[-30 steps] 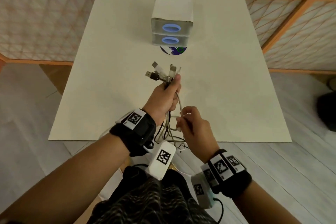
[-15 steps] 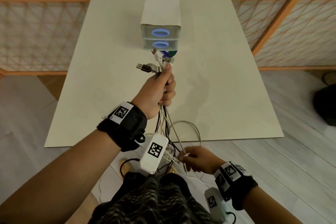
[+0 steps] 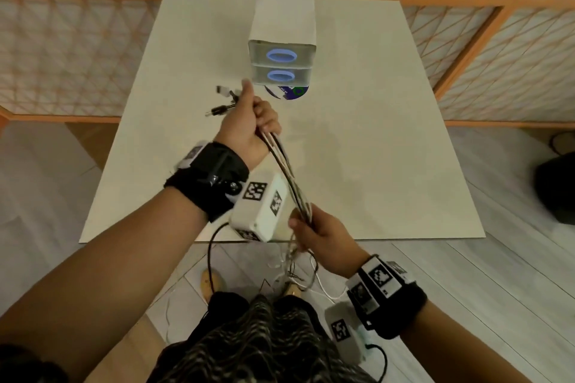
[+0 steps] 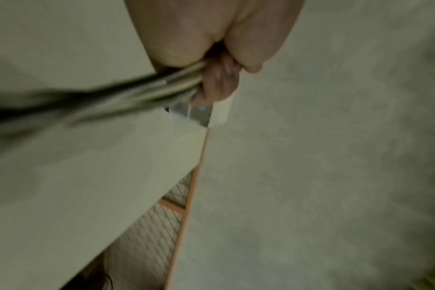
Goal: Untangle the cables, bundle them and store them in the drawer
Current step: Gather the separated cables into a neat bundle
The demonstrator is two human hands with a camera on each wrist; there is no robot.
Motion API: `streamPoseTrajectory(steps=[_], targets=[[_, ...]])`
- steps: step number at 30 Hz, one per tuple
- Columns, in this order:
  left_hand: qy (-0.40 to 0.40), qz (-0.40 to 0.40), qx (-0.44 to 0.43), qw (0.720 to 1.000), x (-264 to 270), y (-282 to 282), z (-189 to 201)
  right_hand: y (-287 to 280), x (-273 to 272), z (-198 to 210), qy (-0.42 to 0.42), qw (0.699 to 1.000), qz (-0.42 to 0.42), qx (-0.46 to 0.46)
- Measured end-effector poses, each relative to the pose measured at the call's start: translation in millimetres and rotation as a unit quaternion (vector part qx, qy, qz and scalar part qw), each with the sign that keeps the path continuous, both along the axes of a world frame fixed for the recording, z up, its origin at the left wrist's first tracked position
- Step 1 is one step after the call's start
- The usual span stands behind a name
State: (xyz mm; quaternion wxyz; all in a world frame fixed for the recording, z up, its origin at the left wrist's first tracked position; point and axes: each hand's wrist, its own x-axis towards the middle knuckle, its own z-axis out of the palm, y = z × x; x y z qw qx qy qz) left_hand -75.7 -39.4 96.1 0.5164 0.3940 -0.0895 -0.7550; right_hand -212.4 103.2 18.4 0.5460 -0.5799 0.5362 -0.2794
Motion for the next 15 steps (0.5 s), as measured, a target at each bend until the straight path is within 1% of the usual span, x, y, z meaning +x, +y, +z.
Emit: streamPoseTrajectory(steps=[1,2,3,4,5,6,7,8,11,13,15], targets=[[0.001,-0.005,0.004,1.000,10,-1,-3,-1,-3,2,-0.014,1.000,-0.017,0.016],[-0.030,-0.050,0.004,0.998,17,3,-7,-4,-3,9,-0.035,0.998,-0.034,0.030],[-0.078,-0.137,-0.008,0.987,20,12,-12,-10,-2,17,-0.059,0.996,-0.051,0.039],[-0.127,-0.242,-0.029,0.961,18,25,-19,-17,-1,27,-0.073,0.995,-0.060,0.035],[-0.159,-0.329,-0.049,0.930,13,40,-23,-26,2,37,-0.070,0.995,-0.061,0.024],[-0.184,-0.372,-0.072,0.907,5,53,-26,-34,5,47,-0.051,0.997,-0.050,0.006],[-0.205,-0.372,-0.095,0.901,-3,63,-25,-42,8,55,-0.031,0.999,-0.033,-0.009],[-0.219,-0.343,-0.111,0.907,-11,67,-24,-47,9,60,-0.020,0.999,-0.018,-0.022],[-0.219,-0.258,-0.108,0.935,-18,64,-6,-48,5,65,-0.014,0.999,0.009,-0.037],[-0.212,-0.223,-0.110,0.945,-19,58,0,-41,-2,58,0.014,0.998,0.026,-0.048],[-0.183,-0.187,-0.103,0.960,-19,53,9,-28,-11,39,0.042,0.997,0.030,-0.055]])
